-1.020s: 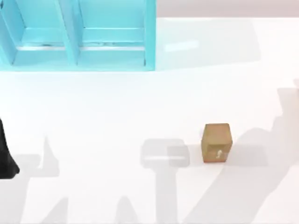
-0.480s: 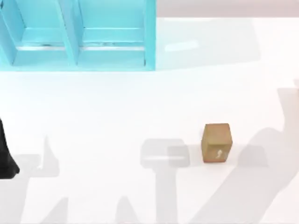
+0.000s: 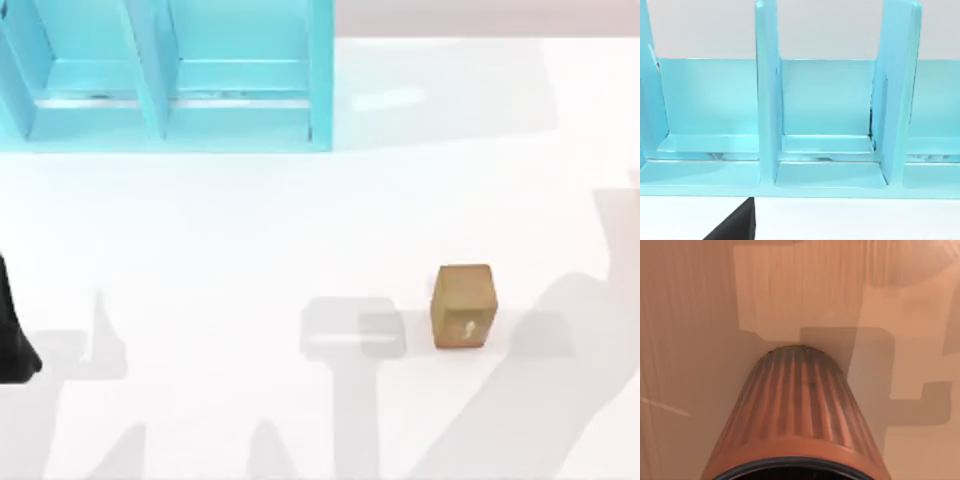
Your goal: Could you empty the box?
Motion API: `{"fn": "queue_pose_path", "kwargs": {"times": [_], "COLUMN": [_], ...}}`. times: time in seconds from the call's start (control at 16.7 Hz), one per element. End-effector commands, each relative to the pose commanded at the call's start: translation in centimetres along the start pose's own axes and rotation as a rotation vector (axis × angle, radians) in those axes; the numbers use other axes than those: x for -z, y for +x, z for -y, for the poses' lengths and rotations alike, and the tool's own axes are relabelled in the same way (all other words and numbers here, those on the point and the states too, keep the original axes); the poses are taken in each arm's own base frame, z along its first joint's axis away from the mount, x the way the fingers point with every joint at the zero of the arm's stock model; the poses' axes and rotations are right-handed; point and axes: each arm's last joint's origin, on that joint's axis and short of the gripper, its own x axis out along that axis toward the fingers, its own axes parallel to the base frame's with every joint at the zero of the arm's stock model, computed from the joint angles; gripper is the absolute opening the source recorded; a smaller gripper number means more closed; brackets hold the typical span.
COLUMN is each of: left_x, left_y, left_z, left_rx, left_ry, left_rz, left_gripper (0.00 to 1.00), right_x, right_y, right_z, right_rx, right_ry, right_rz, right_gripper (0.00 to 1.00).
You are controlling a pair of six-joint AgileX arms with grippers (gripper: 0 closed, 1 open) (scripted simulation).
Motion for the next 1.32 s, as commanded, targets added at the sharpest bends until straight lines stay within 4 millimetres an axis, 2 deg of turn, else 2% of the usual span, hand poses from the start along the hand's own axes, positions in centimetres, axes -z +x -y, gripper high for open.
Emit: {"fn": "queue_pose_path", "kwargs": {"times": [0.24,0.84,1.02,1.32], "left_x": [0.0,0.0,0.0,0.0], "left_y": [0.0,0.0,0.0,0.0], "left_z": [0.0,0.0,0.0,0.0], "left_rx": [0.0,0.0,0.0,0.0], "left_ry": [0.0,0.0,0.0,0.0], "left_rz": [0.0,0.0,0.0,0.0], "left_gripper": [1.0,1.0,1.0,1.0], "right_x": [0.0,0.0,0.8,3.8], "right_y": [0.0,-0.1,-2.5,-9.1], "right_z": [0.0,0.0,1.1,2.9], "right_rx": [0.0,0.0,0.008,0.011], "right_ry": [0.0,0.003,0.067,0.212], "right_rz": [0.0,0.002,0.013,0.005], "right_gripper": [0.02,0.0,0.0,0.0]}}
